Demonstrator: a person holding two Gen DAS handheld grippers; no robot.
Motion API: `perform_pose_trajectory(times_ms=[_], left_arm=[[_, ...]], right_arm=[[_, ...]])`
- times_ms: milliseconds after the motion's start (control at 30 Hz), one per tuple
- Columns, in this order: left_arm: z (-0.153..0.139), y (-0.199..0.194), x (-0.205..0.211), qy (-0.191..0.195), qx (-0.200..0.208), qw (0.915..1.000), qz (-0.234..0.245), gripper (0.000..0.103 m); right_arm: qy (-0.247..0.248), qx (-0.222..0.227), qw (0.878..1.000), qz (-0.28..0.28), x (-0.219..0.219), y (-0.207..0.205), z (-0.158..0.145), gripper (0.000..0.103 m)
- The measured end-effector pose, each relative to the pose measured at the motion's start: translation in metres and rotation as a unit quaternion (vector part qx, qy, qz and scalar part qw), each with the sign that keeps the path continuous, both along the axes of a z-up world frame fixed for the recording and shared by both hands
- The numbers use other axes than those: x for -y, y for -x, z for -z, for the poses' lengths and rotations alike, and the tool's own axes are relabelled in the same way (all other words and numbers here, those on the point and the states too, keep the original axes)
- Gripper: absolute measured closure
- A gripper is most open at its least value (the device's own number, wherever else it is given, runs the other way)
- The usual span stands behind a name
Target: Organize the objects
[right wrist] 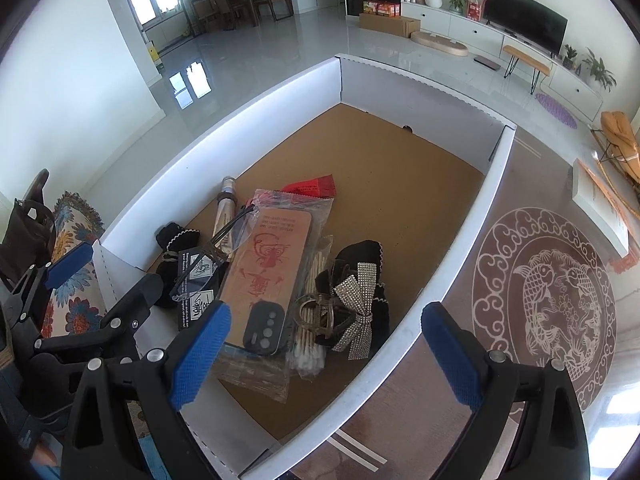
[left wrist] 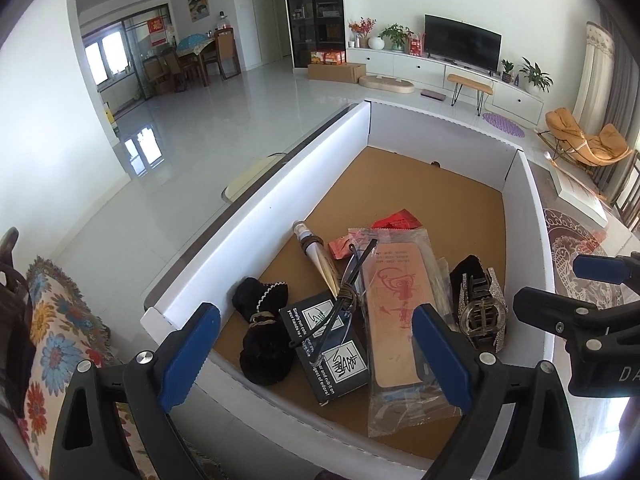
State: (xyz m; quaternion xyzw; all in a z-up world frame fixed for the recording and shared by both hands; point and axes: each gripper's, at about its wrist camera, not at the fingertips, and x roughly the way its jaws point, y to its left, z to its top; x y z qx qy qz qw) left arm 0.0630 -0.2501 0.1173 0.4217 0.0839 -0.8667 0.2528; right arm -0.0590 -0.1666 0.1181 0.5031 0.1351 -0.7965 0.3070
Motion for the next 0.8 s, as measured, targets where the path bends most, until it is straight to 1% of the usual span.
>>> perform_pose_trajectory(times_ms=[167, 267, 400, 800], left_arm=[[0.005, -0.001, 0.004, -0.003, 0.005, 1.0, -0.007, 0.005], [0.006, -0.002, 0.006, -0.007, 0.005, 0.9999, -0.007, 0.005], [0.005, -0.001, 0.006, -0.002, 0.004, 0.9999, -0.009, 0.005], [0.003, 0.0, 0.012, -0.002, 0.001, 0.9999, -0.016, 0.005]], right_arm=[[-0.02, -0.019, 1.0, 0.0, 0.005, -0.003, 0.004, 0.007], [-0.021, -0.017, 1.0, -0.001, 0.006, -0.003, 0.006, 0.007], [-0.023, -0.021, 0.999, -0.001, 0.006, -0.003, 0.006, 0.007], [-0.026, -0.023, 0.999, -0.009, 0.013, -0.007, 0.003, 0.007]])
